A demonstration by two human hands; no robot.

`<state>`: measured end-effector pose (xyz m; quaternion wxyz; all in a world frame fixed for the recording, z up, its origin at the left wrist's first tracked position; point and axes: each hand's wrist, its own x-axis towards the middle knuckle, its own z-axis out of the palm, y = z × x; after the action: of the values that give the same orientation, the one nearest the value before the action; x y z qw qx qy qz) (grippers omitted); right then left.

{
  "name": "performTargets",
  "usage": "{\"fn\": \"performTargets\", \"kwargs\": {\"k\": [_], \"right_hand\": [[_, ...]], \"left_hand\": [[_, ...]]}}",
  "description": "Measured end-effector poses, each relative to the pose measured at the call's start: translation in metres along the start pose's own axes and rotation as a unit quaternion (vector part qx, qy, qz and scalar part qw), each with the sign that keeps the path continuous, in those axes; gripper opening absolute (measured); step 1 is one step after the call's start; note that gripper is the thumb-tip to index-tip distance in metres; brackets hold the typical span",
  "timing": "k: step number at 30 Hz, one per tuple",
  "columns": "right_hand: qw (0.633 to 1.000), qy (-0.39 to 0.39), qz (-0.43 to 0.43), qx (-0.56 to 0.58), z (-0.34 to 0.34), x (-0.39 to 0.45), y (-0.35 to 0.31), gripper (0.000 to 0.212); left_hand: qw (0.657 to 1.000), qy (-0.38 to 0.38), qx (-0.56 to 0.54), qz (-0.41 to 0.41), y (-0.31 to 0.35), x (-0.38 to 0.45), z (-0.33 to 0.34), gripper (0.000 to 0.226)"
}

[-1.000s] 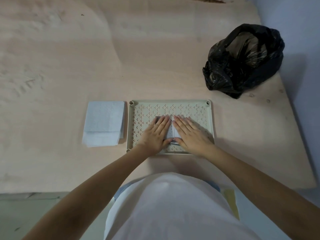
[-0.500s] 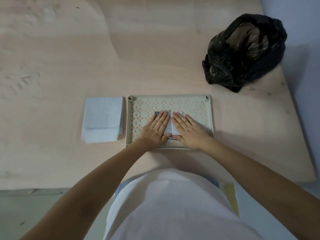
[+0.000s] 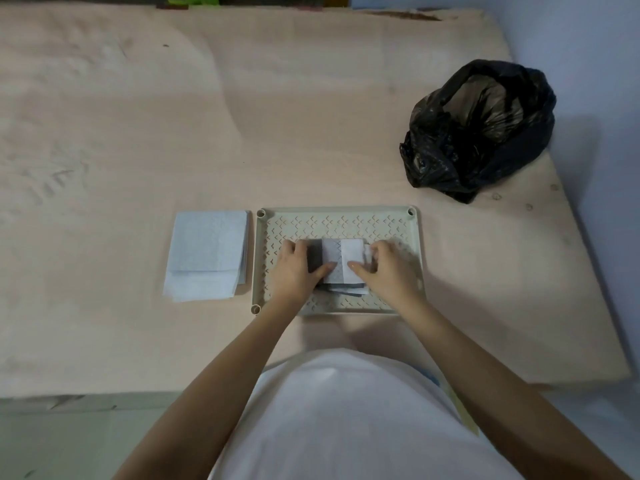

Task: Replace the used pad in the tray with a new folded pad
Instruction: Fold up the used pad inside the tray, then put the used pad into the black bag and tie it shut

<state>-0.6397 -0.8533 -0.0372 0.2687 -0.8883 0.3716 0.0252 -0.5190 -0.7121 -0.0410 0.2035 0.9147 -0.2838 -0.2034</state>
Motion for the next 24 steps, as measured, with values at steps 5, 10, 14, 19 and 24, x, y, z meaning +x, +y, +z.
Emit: {"fn": "performTargets", "kwargs": {"k": [5,10,14,19,24], "right_hand": [[0.972,-0.064,0.15,0.169,0.007,-0.001,-0.018,0.059],[0.912,-0.075,0.228,0.334,0.008,0.002,-0.021,0.054],[0.88,-0.102,0.229,0.405,0.002,0.001,-0.018,0.031],[0.893,-0.074,0.199,0.396,-0.001,0.0,-0.019,0.04],[0.836,-0.121,0.198,0.497,-0.013,-0.001,-0.026,0.038]], "left_hand": [[0.993,-0.042,-0.027,-0.106,0.009,0.004,0.003,0.072],[0.96,-0.114,-0.18,-0.182,0.011,0.011,-0.004,0.073],[0.921,-0.136,-0.31,-0.192,0.01,0.011,-0.012,0.062],[0.863,-0.136,-0.445,-0.197,0.007,0.007,-0.021,0.061],[0.827,-0.145,-0.519,-0.158,0.013,0.004,-0.029,0.048]]}}
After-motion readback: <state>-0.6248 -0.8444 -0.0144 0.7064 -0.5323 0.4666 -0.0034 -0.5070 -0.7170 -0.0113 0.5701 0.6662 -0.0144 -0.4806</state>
